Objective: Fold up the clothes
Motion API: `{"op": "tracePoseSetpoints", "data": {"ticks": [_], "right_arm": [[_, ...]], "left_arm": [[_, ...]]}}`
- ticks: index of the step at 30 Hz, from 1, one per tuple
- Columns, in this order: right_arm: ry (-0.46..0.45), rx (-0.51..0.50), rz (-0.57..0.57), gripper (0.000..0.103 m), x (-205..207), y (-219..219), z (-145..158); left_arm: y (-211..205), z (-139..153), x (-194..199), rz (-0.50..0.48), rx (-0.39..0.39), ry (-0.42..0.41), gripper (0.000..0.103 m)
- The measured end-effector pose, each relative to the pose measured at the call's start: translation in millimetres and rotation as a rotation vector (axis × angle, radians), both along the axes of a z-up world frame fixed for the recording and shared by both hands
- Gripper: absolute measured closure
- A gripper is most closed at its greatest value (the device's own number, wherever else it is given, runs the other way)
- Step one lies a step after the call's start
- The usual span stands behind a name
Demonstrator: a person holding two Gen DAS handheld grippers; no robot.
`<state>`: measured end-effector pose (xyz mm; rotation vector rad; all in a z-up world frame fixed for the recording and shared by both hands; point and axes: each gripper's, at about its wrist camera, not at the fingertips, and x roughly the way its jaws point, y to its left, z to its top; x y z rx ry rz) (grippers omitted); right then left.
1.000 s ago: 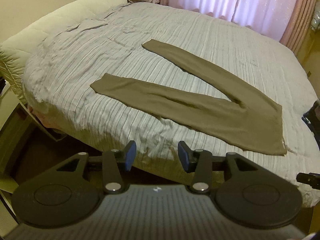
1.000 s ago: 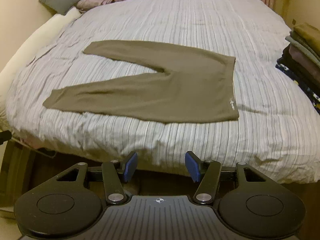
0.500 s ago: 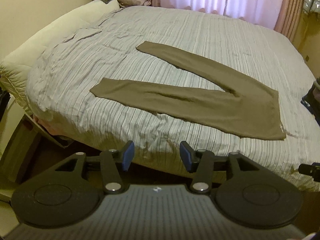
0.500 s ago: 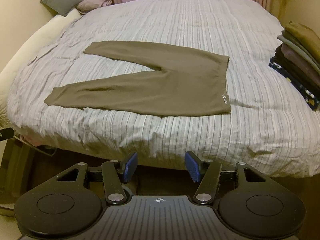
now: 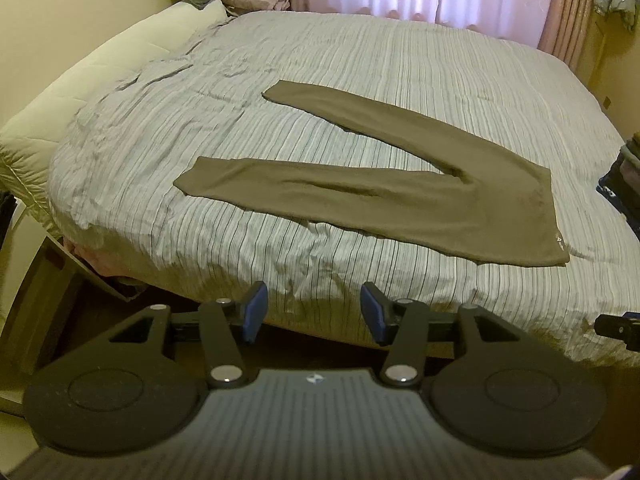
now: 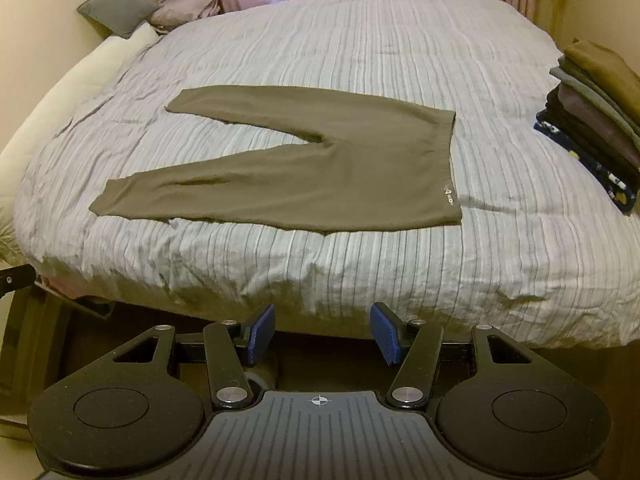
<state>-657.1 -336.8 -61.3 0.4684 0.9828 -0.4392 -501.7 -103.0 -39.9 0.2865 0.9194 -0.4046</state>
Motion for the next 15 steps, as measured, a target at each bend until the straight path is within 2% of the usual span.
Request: {"op": "tracePoseSetpoints", "data": {"ticks": [15], "right_arm": [[0.031,0.004,0.038,0.046,13,11,-7]], "left_arm": [[11,-10,6,0.034,0.007,0.032,0.055]]}}
